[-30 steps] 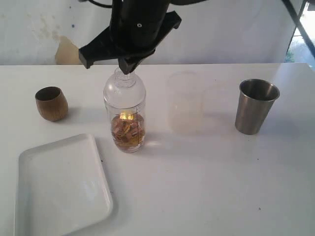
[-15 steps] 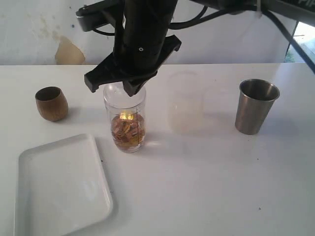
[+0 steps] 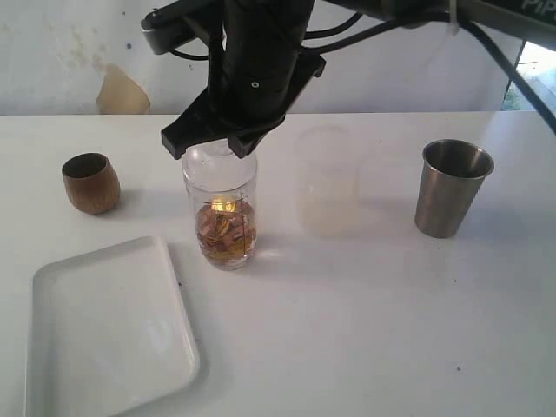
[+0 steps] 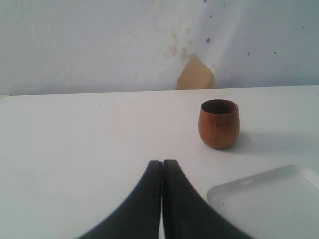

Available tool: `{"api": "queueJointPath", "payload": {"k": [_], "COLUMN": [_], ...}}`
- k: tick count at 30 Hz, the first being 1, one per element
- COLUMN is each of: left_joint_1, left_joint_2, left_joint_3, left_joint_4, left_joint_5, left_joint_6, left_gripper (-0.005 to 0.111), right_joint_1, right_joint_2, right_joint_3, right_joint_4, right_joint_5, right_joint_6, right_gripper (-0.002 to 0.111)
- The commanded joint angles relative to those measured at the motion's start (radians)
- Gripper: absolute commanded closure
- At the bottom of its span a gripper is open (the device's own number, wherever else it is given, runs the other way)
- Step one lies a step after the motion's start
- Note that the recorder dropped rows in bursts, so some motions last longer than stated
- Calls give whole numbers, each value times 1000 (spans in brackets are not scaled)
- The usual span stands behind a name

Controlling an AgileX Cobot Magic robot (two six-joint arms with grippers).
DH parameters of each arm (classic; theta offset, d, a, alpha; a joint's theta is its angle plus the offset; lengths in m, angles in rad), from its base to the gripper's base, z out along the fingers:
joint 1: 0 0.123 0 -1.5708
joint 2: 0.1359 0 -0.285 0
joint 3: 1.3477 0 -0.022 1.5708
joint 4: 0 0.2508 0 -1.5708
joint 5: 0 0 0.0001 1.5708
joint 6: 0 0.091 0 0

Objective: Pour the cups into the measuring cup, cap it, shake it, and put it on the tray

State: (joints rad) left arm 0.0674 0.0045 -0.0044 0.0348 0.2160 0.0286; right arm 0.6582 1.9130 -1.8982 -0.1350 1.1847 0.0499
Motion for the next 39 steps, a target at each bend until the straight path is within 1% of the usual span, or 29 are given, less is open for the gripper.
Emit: {"api": "queueJointPath", "payload": {"k": [1, 14, 19, 23, 29, 30, 34, 39], "left_joint_1": [2, 2, 2, 2, 2, 2, 2, 2], "left_joint_2": [-5, -5, -5, -5, -5, -5, -5, -5], "left_joint_3": [4, 4, 4, 4, 4, 4, 4, 4], "left_joint_4": [2, 2, 2, 2, 2, 2, 2, 2], "left_joint_5": [-5, -5, -5, -5, -5, -5, -5, -5], "left_joint_6": [-2, -2, -2, -2, -2, -2, -2, -2], "left_gripper": [106, 106, 106, 106, 106, 106, 106, 106], "right_joint_1": [1, 1, 1, 1, 1, 1, 1, 1], "right_joint_2": [-2, -4, -31, -38, 17, 21, 33, 33], "right_joint_3": [5, 5, 5, 5, 5, 5, 5, 5], "right_joint_4": [-5, -5, 4, 6, 6, 6, -1, -39], "right_joint_5": [-60, -77, -49, 36, 36, 34, -81, -92], "right_joint_6": [17, 26, 26, 26, 4, 4, 4, 12], "right_gripper": [108, 108, 108, 108, 108, 108, 108, 108]}}
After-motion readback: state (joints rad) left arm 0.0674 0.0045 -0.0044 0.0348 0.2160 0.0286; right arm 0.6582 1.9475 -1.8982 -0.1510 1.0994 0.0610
